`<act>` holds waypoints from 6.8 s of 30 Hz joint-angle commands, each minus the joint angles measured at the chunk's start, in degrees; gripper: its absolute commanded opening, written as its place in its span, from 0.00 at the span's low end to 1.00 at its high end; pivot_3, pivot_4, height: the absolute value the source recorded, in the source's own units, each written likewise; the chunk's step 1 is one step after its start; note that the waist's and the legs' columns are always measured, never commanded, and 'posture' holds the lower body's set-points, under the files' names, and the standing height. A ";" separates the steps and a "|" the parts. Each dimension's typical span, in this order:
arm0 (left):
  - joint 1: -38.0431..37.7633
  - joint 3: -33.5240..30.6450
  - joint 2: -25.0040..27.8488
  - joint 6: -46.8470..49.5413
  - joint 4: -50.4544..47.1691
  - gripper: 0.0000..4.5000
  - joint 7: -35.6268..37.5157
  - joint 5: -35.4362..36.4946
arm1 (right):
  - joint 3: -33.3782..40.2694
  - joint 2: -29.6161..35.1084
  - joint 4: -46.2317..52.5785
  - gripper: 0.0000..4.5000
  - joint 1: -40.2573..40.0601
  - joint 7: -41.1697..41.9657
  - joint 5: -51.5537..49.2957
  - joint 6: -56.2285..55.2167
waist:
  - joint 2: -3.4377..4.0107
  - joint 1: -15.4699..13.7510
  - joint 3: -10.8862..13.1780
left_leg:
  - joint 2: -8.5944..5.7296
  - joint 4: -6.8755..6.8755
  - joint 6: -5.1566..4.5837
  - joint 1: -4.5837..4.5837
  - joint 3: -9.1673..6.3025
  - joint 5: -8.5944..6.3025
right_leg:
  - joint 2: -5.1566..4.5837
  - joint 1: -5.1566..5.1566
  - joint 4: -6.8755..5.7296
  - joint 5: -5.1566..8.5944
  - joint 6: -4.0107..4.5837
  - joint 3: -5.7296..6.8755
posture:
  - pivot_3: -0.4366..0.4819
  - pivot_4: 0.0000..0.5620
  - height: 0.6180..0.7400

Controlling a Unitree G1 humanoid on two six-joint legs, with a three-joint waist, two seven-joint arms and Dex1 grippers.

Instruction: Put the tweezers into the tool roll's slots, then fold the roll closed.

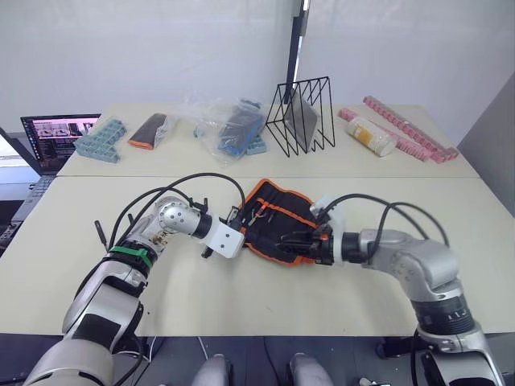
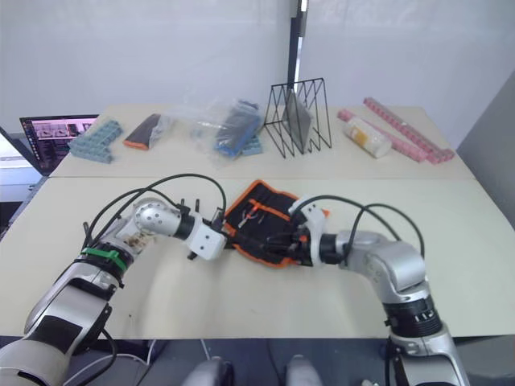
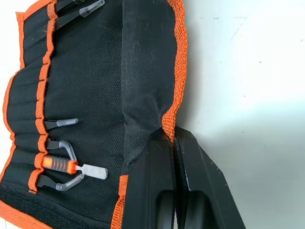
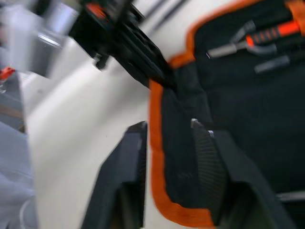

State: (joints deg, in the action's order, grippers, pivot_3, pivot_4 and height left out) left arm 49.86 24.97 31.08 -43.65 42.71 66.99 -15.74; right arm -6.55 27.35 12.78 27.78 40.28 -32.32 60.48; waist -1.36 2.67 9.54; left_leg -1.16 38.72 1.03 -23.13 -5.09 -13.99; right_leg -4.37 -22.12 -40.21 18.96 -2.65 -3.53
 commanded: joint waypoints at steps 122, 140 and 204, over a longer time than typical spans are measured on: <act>-21.39 -12.81 -15.14 63.45 -19.67 0.00 -29.95 22.52 | -6.63 6.94 -3.28 0.00 -26.72 9.55 19.72 -39.64 | 0.01 -1.61 -0.32 | -0.03 -1.32 0.08 2.03 -0.48 0.02 | 0.02 2.69 2.42 -0.10 -0.32 0.13 | 0.48 0.27 0.99; -23.25 -29.09 -9.17 58.31 -32.75 0.00 -19.17 37.75 | 11.71 6.95 3.59 0.00 -23.25 12.52 -3.91 -30.88 | -0.02 -1.89 -0.17 | 0.00 -1.52 0.21 0.64 -0.52 0.24 | -0.04 1.02 2.08 -0.42 -0.17 -0.07 | 0.48 0.27 0.99; -59.94 -59.99 -12.09 78.52 -66.90 1.00 -68.26 44.81 | 3.64 9.87 -11.54 1.00 9.86 33.90 1.76 -26.59 | -0.07 -1.83 0.03 | 0.09 -1.88 0.17 0.66 -0.06 0.25 | -0.13 0.73 2.18 -0.57 -0.03 -0.29 | 0.48 0.27 0.99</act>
State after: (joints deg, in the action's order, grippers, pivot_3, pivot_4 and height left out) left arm -11.14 -35.01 18.24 33.93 -24.38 0.51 30.07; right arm -4.95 36.68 -1.45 37.54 75.10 -29.44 33.39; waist -1.43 0.85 9.56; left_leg -1.05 36.84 1.20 -22.47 -5.16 -13.74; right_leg -4.46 -21.41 -38.04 18.38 -2.66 -3.81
